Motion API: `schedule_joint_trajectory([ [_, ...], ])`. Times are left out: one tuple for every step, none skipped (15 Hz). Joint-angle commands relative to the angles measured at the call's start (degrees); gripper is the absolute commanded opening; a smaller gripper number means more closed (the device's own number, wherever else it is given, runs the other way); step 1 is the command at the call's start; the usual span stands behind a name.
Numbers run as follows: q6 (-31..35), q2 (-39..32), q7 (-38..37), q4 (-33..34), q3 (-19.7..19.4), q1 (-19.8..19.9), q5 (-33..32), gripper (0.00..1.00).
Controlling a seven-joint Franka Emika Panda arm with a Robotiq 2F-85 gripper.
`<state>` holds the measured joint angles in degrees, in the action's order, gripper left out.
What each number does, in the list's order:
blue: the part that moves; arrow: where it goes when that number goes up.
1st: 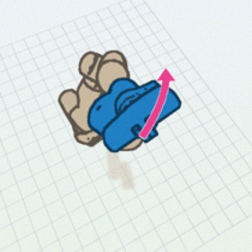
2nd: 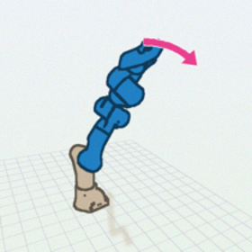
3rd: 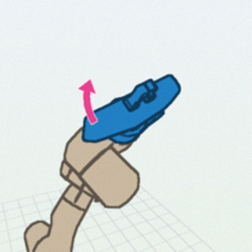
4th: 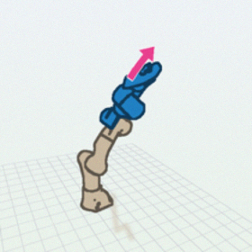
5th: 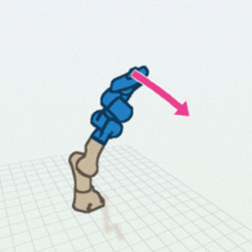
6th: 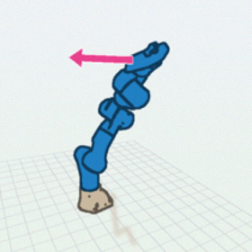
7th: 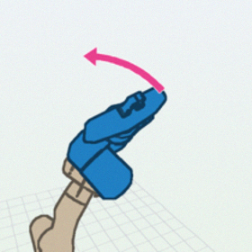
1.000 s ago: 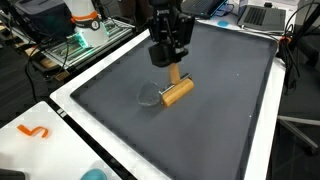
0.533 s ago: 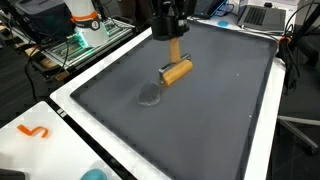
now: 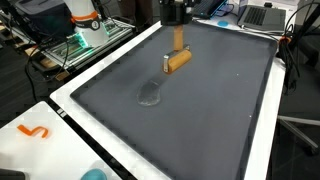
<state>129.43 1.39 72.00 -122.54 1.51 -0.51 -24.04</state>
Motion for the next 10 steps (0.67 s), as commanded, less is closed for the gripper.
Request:
schedule_joint_trajectory([
  [-3.8,-0.6,-1.9,1.6,1.1,-1.5,-3.4,0.24],
  [-4.4,-1.1,-2.7,2.0,1.5,-1.8,-4.3,0.24],
  [-4.9,-1.6,-3.4,2.3,1.8,-2.1,-5.1,0.24],
  [-5.5,-2.3,-4.1,2.7,2.2,-2.5,-6.1,0.24],
  [-5.9,-3.1,-5.2,3.1,2.4,-2.8,-7.2,0.24],
  [-6.2,-3.7,-5.8,3.4,2.7,-3.2,-7.7,0.24],
  [-6.4,-4.3,-6.6,3.7,2.9,-3.5,-8.3,0.24],
  [-6.6,-5.0,-8.0,4.1,3.1,-3.8,-9.1,0.24],
  [-6.8,-5.7,-9.9,4.5,3.3,-4.2,-10.0,0.24],
  [-7.2,-6.4,-10.9,5.0,3.5,-4.5,-10.6,0.24],
])
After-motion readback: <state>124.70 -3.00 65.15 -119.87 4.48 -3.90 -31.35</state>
